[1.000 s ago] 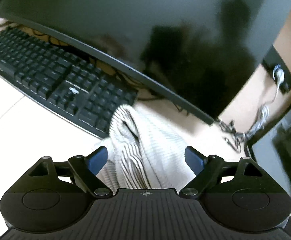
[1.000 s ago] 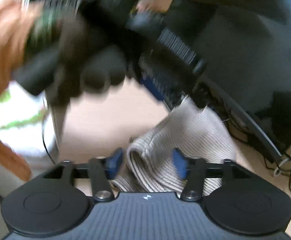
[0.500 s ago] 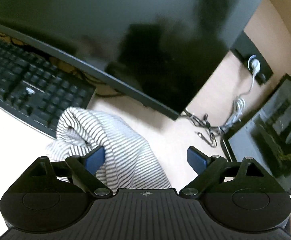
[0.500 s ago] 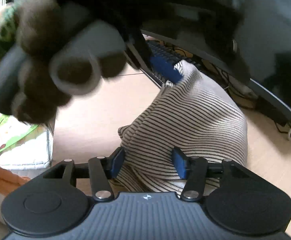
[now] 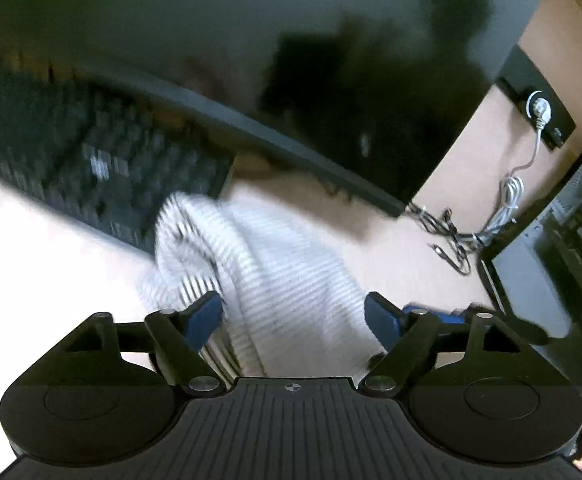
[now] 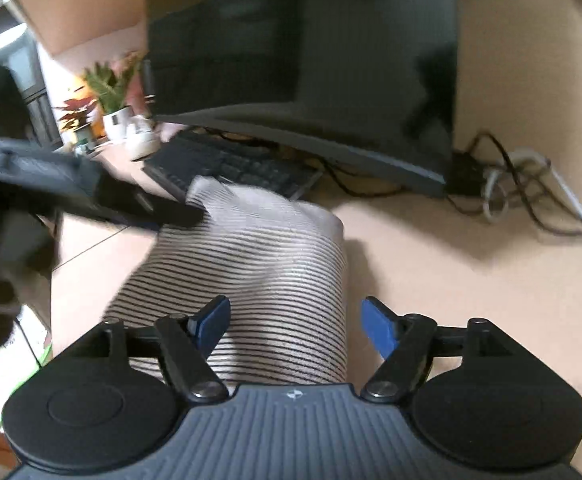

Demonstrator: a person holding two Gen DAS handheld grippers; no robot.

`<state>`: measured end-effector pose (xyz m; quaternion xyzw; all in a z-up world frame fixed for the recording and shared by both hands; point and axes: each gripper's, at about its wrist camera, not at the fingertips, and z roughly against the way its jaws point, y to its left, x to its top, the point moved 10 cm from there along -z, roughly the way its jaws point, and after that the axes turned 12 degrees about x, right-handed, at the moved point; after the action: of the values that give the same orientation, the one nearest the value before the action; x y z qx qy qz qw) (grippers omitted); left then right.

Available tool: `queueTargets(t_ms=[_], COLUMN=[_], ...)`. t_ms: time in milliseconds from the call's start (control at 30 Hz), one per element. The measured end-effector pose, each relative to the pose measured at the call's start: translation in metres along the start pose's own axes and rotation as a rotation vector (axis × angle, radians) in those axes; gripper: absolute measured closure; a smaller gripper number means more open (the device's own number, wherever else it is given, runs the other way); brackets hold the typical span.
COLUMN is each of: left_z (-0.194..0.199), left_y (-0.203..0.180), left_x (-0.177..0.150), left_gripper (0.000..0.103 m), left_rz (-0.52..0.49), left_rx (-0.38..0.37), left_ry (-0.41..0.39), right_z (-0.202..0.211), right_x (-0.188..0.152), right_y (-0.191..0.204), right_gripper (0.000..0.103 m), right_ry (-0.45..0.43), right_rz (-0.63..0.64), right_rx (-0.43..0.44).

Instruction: Fold clothes

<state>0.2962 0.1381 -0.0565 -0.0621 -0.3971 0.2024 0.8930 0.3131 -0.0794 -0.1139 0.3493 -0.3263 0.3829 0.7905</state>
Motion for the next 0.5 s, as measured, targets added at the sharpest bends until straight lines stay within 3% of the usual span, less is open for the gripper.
queueTargets(t_ms=[167, 300, 433, 500], left_z=[0.027, 0.007, -0.029, -0.042], left_y=[-0.013, -0.024, -0.011, 0.006], left_x=[0.031, 0.026, 0.001, -0.007], left_gripper=[0.016, 0.013, 0.014, 0.021], left_rz=[0.023, 0.045, 0.072, 0.110], left_rx=[-0.056, -0.140, -0.121, -0.106], left_ry=[-0.109, -0.042, 0.065, 0.085], right_z=[-0.024, -0.037, -0.048, -0.051], right_x=[-0.003, -0.006, -0.011, -0.011], right_y=[-0.017, -0.013, -0.005, -0.001], right_gripper=[0.019, 0.015, 0.015, 0.015], right_ry=[0.007, 0.013, 0.006, 0.008], right_rz=[-0.101, -0.143, -0.178, -0.177], right_rx=[0.027, 0.043, 0.076, 0.080])
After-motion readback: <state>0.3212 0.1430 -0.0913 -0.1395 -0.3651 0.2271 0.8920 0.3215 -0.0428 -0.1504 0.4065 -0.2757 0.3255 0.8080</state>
